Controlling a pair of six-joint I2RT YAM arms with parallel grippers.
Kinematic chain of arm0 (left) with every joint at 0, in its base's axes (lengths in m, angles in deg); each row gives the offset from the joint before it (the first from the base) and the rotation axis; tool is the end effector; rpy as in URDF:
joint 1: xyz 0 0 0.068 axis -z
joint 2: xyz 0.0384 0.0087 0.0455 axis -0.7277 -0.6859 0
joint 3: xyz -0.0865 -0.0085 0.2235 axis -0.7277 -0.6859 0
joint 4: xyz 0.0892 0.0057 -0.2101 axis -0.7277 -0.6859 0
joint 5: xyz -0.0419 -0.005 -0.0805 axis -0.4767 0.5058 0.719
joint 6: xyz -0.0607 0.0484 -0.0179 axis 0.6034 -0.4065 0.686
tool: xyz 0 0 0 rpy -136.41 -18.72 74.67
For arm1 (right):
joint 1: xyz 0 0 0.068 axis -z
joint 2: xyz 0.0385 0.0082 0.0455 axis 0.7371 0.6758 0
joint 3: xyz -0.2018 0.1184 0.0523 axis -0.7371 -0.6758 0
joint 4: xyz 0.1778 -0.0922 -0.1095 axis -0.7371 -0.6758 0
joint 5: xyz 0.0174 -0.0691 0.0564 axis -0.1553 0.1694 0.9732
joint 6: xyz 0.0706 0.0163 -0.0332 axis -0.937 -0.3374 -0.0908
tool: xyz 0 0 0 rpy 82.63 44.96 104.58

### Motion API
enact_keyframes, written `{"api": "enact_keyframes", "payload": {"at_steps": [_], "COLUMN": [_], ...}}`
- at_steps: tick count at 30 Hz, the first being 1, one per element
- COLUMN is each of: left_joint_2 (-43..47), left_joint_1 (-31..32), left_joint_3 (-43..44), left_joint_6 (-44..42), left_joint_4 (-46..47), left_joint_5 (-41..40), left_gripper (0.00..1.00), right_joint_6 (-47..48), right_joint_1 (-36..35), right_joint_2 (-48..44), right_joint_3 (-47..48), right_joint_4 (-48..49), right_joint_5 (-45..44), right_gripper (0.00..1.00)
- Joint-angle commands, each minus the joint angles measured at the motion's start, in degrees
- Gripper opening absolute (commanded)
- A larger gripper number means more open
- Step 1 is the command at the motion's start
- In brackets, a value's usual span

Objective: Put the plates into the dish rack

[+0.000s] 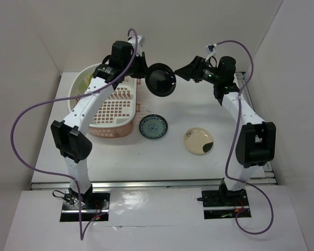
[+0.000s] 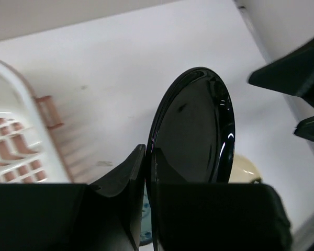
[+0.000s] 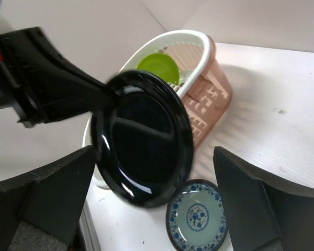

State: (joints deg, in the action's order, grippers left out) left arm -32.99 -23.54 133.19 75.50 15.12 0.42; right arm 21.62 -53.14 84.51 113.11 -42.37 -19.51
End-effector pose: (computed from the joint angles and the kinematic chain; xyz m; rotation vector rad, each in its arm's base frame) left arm 0.3874 -0.1781 0.3732 0.1618 1.9780 -0.6647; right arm 0.3819 0.0885 0.3340 -0.2544 1.6927 1.1892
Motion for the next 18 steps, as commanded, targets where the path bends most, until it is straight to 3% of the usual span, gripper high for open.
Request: {"api": "enact_keyframes", "payload": {"at_steps": [1, 5, 8, 12, 18], "left_joint_2": [6.6, 8.5, 9.2, 9.2, 7.5], "left_joint_1": [-0.2, -0.7, -0.7, -1.3, -4.2], "left_joint_3": [1.4, 1.4, -2.8, -6.0, -10.5], "left_joint_6": [-3.1, -9.2, -16.5, -24.3, -28.6], "left_joint_4": [1.6, 2.6, 7.4, 12.9, 20.4], "left_joint_5": [-11.6, -28.8, -36.5, -44.3, -51.0], "left_gripper": [0.0, 0.0, 0.0, 0.0, 0.0], "right_joint_6": [1.6, 2.7, 2.7, 1.3, -0.8], "right_joint_1": [2.0, 2.5, 2.5, 2.5, 2.5], "right_joint_2": [-0.2, 1.1, 3.3, 5.7, 9.0], "right_joint_3": [-1.3, -2.5, -3.5, -4.1, -4.1], "right_joint_4": [-1.3, -4.6, -5.2, -3.6, -1.2], "right_joint_5": [-4.1, -11.2, -10.6, -9.9, -7.8], "right_gripper": [1.0, 1.0, 1.0, 1.0, 1.0]}}
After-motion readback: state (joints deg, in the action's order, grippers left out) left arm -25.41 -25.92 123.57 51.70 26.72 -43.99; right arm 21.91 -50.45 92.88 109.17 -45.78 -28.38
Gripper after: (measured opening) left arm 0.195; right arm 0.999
